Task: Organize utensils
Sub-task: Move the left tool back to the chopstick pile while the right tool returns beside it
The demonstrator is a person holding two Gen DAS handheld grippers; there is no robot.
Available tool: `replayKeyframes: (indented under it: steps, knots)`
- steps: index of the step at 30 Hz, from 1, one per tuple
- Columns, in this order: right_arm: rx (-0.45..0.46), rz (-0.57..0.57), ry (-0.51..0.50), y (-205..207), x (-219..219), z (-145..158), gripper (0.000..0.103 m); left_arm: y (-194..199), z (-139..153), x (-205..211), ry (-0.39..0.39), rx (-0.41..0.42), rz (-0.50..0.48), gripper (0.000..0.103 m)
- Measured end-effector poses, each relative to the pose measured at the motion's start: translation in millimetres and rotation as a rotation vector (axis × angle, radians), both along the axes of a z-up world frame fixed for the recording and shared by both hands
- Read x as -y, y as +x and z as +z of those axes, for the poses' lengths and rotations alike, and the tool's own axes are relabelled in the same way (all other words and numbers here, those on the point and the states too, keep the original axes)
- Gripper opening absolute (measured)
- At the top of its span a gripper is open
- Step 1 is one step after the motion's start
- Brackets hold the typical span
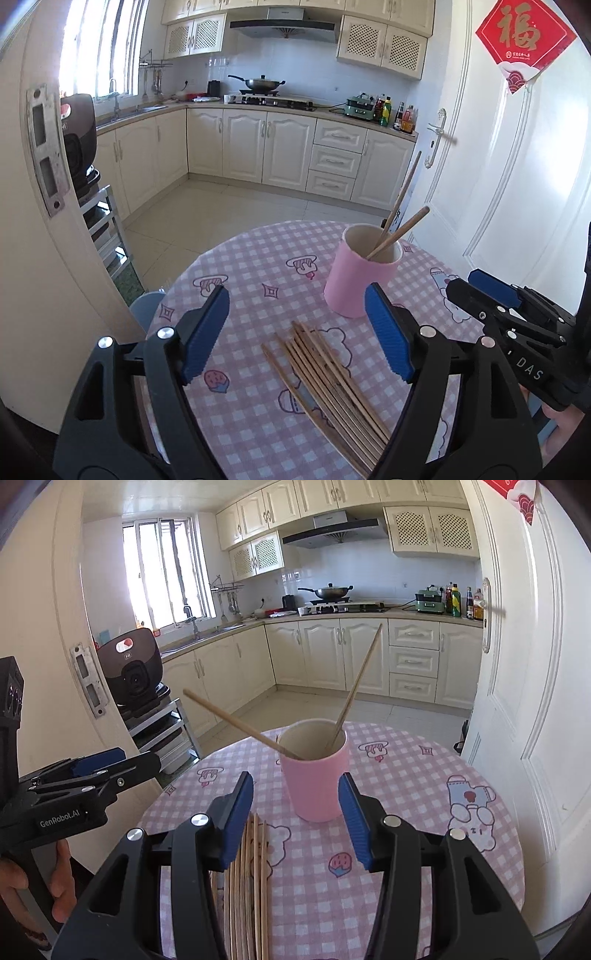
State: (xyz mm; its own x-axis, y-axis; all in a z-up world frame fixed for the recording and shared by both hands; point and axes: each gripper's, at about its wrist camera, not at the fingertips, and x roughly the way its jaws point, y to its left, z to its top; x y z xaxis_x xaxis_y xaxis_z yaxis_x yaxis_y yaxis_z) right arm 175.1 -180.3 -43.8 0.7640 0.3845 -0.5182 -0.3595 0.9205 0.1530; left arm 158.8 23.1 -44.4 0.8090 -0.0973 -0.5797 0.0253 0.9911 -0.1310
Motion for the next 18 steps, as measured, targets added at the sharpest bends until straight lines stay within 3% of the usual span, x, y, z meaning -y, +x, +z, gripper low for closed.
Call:
replayKeyframes:
  steps: [7, 15, 18]
  knots:
    - [-0.058, 0.013, -0.001, 4, -7, -24, 0.046, 5, -25, -4, -0.012, -0.07, 0.014, 0.075]
    - [-0.137, 0.069, -0.006, 9, -19, -53, 0.045, 17, -72, -12, -0.097, -0.234, 0.04, 0.075]
    - [-0.17, 0.088, -0.014, 12, -24, -64, 0.045, 20, -85, -12, -0.105, -0.287, 0.038, 0.06]
